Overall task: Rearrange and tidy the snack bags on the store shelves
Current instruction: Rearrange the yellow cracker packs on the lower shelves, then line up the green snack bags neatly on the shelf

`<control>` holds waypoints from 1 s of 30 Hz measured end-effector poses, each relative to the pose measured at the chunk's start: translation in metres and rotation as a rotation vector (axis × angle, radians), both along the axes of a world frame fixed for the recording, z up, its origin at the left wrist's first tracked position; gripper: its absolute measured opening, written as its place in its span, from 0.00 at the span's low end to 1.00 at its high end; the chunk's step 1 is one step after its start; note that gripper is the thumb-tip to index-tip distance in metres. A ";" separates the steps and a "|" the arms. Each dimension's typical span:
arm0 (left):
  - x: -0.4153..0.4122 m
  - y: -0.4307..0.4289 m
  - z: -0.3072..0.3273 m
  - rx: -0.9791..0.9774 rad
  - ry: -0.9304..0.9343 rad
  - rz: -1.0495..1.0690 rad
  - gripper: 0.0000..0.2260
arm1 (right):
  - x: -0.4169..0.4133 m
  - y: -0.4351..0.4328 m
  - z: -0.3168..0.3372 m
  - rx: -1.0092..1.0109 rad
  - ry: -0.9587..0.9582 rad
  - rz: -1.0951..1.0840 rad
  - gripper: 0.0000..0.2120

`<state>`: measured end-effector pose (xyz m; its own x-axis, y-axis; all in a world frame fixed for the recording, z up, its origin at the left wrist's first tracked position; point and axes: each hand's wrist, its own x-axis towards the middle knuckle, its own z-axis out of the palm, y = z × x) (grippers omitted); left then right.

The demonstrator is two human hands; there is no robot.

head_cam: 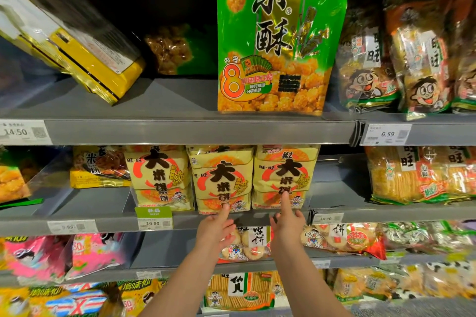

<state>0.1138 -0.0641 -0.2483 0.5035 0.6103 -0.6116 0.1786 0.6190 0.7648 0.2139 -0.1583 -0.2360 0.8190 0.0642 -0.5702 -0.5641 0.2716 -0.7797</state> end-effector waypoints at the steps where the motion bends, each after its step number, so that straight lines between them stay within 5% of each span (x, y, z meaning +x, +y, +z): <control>1: 0.000 -0.002 0.000 0.027 0.010 0.006 0.17 | -0.002 0.000 0.001 -0.017 -0.009 0.010 0.37; 11: -0.015 -0.035 0.027 0.166 -0.006 0.040 0.11 | -0.031 -0.026 0.021 -0.049 -0.102 0.147 0.38; 22: -0.108 -0.065 0.084 0.289 -0.128 0.205 0.07 | -0.116 -0.041 0.068 0.033 -0.300 0.427 0.11; 30: -0.173 -0.032 0.109 0.368 -0.158 0.297 0.07 | -0.173 -0.002 0.101 0.033 -0.426 0.548 0.08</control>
<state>-0.0591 -0.0965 -0.1395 0.3444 0.9023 -0.2592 -0.1001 0.3098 0.9455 0.0407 -0.1606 -0.1347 0.8155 0.5443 -0.1968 -0.2730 0.0619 -0.9600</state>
